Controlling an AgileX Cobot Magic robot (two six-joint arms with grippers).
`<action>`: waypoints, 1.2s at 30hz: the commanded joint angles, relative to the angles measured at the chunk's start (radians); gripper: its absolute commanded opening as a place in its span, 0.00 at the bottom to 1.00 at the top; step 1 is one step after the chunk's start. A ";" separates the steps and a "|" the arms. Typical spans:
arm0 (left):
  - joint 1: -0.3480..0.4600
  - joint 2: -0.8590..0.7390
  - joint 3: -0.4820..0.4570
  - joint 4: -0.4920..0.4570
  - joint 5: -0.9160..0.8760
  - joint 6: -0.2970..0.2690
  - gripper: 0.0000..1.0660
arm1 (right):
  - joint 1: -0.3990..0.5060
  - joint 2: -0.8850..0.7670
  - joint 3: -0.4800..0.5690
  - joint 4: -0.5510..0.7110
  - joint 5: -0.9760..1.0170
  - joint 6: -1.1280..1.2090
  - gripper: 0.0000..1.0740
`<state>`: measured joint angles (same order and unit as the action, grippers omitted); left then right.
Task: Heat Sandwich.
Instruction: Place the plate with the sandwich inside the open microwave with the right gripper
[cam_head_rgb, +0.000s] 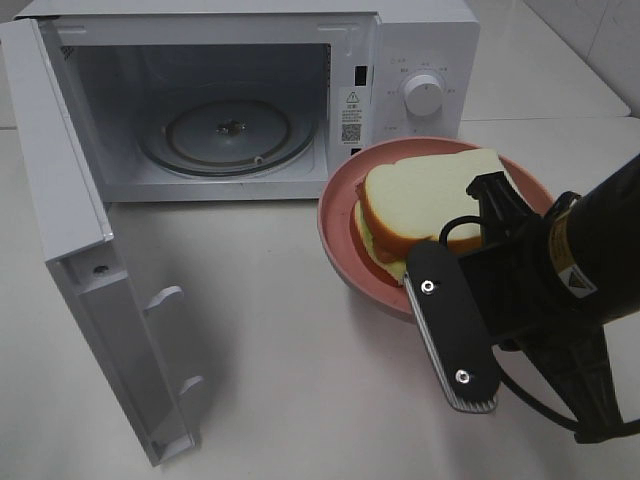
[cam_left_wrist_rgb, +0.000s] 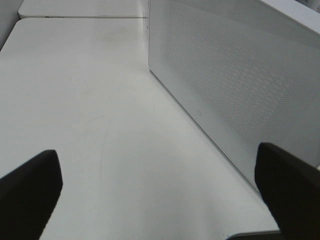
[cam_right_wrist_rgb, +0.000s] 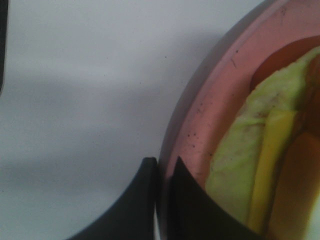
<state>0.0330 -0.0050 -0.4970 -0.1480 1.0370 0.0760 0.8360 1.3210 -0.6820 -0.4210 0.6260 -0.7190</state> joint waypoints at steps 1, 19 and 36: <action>0.001 -0.026 0.005 0.000 -0.010 -0.002 0.95 | 0.003 -0.006 0.002 0.017 -0.023 -0.110 0.00; 0.001 -0.026 0.005 0.000 -0.010 -0.002 0.95 | 0.001 -0.006 0.001 0.149 -0.122 -0.403 0.00; 0.001 -0.026 0.005 0.000 -0.010 -0.002 0.95 | -0.070 0.075 -0.077 0.294 -0.123 -0.549 0.00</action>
<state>0.0330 -0.0050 -0.4970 -0.1480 1.0370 0.0760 0.7760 1.3780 -0.7300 -0.1610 0.5260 -1.2290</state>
